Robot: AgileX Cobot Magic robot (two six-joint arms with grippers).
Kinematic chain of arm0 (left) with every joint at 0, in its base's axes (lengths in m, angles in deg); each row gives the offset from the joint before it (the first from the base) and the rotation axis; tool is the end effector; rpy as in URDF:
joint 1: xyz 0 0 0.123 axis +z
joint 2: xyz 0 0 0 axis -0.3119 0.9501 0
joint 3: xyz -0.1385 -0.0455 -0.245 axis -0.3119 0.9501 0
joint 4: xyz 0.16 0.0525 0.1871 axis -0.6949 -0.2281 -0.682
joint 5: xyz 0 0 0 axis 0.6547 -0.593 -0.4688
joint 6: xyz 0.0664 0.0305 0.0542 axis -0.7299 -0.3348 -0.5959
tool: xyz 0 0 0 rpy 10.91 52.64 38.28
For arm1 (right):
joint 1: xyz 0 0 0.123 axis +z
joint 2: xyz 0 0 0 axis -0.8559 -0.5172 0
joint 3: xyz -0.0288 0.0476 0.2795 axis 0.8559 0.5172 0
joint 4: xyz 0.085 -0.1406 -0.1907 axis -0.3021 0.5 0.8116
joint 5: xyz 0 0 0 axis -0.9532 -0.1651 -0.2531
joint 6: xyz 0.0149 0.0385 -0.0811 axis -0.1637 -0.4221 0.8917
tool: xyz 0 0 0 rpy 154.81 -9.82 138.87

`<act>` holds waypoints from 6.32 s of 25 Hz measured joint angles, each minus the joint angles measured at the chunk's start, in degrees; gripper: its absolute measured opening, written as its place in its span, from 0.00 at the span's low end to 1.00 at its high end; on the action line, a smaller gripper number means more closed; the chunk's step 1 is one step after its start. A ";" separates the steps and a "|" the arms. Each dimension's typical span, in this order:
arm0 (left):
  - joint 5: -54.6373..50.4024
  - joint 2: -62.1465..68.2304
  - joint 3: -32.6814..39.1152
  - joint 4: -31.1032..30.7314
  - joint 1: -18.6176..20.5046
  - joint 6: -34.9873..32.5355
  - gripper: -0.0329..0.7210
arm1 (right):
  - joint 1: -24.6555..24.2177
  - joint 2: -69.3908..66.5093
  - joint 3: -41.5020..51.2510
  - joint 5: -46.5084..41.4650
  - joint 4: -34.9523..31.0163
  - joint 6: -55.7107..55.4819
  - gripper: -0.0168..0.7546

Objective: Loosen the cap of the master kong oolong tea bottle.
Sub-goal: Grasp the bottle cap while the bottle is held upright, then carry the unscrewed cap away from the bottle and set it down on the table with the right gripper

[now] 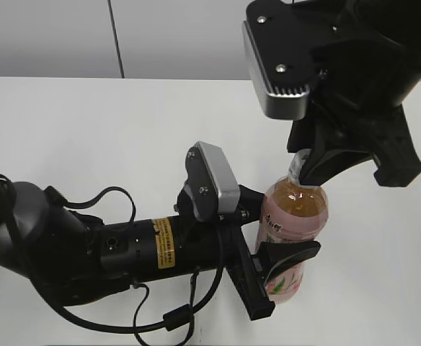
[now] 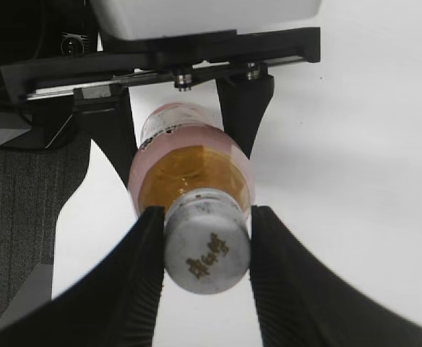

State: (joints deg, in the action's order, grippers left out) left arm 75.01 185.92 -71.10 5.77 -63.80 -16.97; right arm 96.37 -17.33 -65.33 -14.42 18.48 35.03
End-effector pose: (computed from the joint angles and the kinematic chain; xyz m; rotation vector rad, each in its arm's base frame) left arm 0.2087 -0.2804 0.1080 1.1230 1.4214 -0.9877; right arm 0.2338 0.1931 0.3131 -2.2818 1.7579 0.0788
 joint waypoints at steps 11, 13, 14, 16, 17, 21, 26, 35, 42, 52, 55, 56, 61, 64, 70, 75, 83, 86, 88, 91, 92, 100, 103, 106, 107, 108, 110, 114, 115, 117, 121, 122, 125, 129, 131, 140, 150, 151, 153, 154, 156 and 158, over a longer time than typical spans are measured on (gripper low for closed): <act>0.05 0.00 0.00 0.03 0.00 0.00 0.57 | 0.00 0.41 0.10 0.00 0.17 2.17 0.38; 0.09 0.00 0.00 0.03 0.00 0.00 0.57 | 0.00 0.59 0.10 0.00 0.31 2.27 0.38; 0.16 0.00 0.00 0.03 0.00 0.00 0.57 | 0.00 0.65 0.17 -0.06 0.53 2.34 0.38; 0.26 0.00 0.00 0.03 0.00 0.00 0.57 | 0.00 0.96 0.22 -0.12 0.74 2.34 0.38; 0.37 0.00 0.00 0.03 0.00 0.00 0.57 | 0.00 1.06 0.22 -0.12 0.74 2.34 0.38; 0.65 0.00 0.00 0.03 0.00 0.00 0.57 | 0.00 1.17 0.22 -0.12 0.15 2.41 0.38; 0.70 0.00 0.00 -0.06 0.00 0.00 0.57 | 0.00 1.19 0.22 -0.12 -0.17 0.97 0.38; 0.27 0.01 0.00 -0.20 0.00 0.00 0.57 | 0.00 1.50 0.22 0.02 -0.37 -3.24 0.49; 0.27 0.01 0.00 -0.32 0.00 0.00 0.57 | 0.00 1.53 0.22 0.03 -1.44 -8.48 0.68; 0.27 0.01 0.00 -0.37 0.00 0.00 0.57 | 0.00 1.53 -3.98 0.03 -2.07 -49.73 0.74; 0.27 0.01 0.00 -0.37 0.00 0.00 0.57 | 0.00 1.53 -6.91 0.08 -1.95 -67.62 0.74; 0.27 0.01 0.00 -0.37 0.00 0.00 0.57 | 0.00 1.53 -7.32 0.14 -1.95 -73.42 0.74; 0.27 0.01 0.00 -0.37 0.00 0.00 0.57 | 0.00 1.64 -5.49 0.14 -2.00 -86.41 0.74; 0.27 0.01 0.00 -0.37 0.00 -0.05 0.57 | 0.00 1.64 -3.26 0.14 -0.82 -89.00 0.74; 0.27 0.01 0.00 -0.37 0.00 -0.05 0.57 | -0.06 1.64 -2.35 0.14 2.32 -91.77 0.74; 0.27 0.01 0.00 -0.37 0.00 -0.05 0.57 | -0.06 1.64 -1.48 0.14 2.13 -91.99 0.73; 0.27 0.01 0.00 -0.37 0.00 -0.05 0.57 | -0.06 1.64 0.65 0.14 0.51 -92.08 0.70; 0.27 0.01 0.00 -0.37 0.00 -0.05 0.57 | -0.06 1.64 0.65 0.14 0.37 -92.13 0.66; 0.27 0.01 0.00 -0.37 0.00 -0.05 0.57 | -0.06 1.64 0.65 0.14 0.25 -92.13 0.62; 0.27 0.01 0.00 -0.37 0.00 -0.05 0.57 | -0.06 1.64 0.65 0.14 -0.09 -92.13 0.54; 0.27 0.01 0.00 -0.37 0.00 -0.05 0.57 | -0.06 1.64 0.65 0.14 -0.23 -92.13 0.52; 0.27 0.01 0.00 -0.37 0.00 -0.05 0.57 | -0.06 1.64 0.65 0.14 -0.93 -92.13 0.50; 0.27 0.01 0.00 -0.37 0.00 -0.05 0.57 | -0.06 1.64 0.65 0.14 -1.09 -92.13 0.50; 0.27 0.01 0.00 -0.37 0.00 -0.05 0.57 | -0.06 1.44 0.65 0.14 -1.28 -92.13 0.50; 0.27 0.01 0.00 -0.37 0.00 -0.05 0.57 | -0.06 1.17 0.65 0.14 -1.28 -92.13 0.50; 0.27 0.01 0.00 -0.37 0.00 -0.05 0.57 | -0.06 0.91 0.65 0.14 -1.30 -92.13 0.50; 0.27 0.01 0.00 -0.37 0.00 -0.05 0.57 | -0.06 0.72 0.67 0.14 -1.35 -92.13 0.50; 0.27 0.01 0.00 -0.37 0.00 -0.05 0.57 | -0.06 0.72 0.67 -0.04 -0.98 -91.70 0.41; 0.27 0.01 0.00 -0.37 0.00 -0.05 0.57 | -0.06 0.72 0.67 -0.04 -0.98 -91.22 0.38; 0.27 0.01 0.00 -0.37 0.00 -0.05 0.57 | -0.06 0.72 0.67 -0.04 -0.92 -89.68 0.37; 0.27 0.01 0.00 -0.37 0.00 -0.05 0.57 | -0.06 0.72 0.67 -0.04 -0.92 -82.23 0.37; 0.27 0.01 0.00 -0.37 0.00 -0.05 0.57 | -0.06 0.72 0.67 -0.04 -0.92 -78.68 0.37; 0.27 0.01 0.00 -0.37 0.00 -0.05 0.57 | -0.06 0.72 0.67 -0.04 -0.92 -65.10 0.37; 0.27 0.01 0.00 -0.37 0.00 -0.05 0.57 | -0.06 0.72 0.67 -0.04 -0.97 -40.78 0.37; 0.27 0.01 0.00 -0.37 0.00 -0.05 0.57 | -0.06 0.72 0.67 -0.04 -0.91 -29.70 0.37; 0.27 0.01 0.00 0.05 0.00 0.18 0.57 | -0.01 0.72 0.67 0.12 1.78 -9.75 0.37; 0.27 0.01 0.00 -0.37 0.00 -0.50 0.57 | -0.07 2.40 -3.04 0.07 2.95 -7.69 0.37; 0.27 0.01 0.00 -0.44 0.00 -0.54 0.57 | -0.07 2.44 -3.40 0.07 3.01 -8.52 0.37; 0.27 0.01 0.00 -0.44 0.00 -0.54 0.57 | -0.07 2.44 -3.67 0.07 3.66 -12.10 0.37; 0.27 0.01 0.00 -0.44 0.00 -0.54 0.57 | -0.07 2.44 -3.72 0.07 4.53 -14.89 0.37; 0.27 0.01 0.00 -0.14 0.00 -0.54 0.57 | -0.07 2.44 -3.74 0.07 6.78 -19.92 0.37; 0.27 0.01 0.00 0.37 0.36 -0.70 0.57 | -0.07 2.44 -3.79 0.07 9.41 -24.85 0.37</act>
State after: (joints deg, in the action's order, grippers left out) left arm 75.28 185.93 -71.10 6.14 -63.44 -17.67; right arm 96.30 -14.89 -69.12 -14.35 27.89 10.18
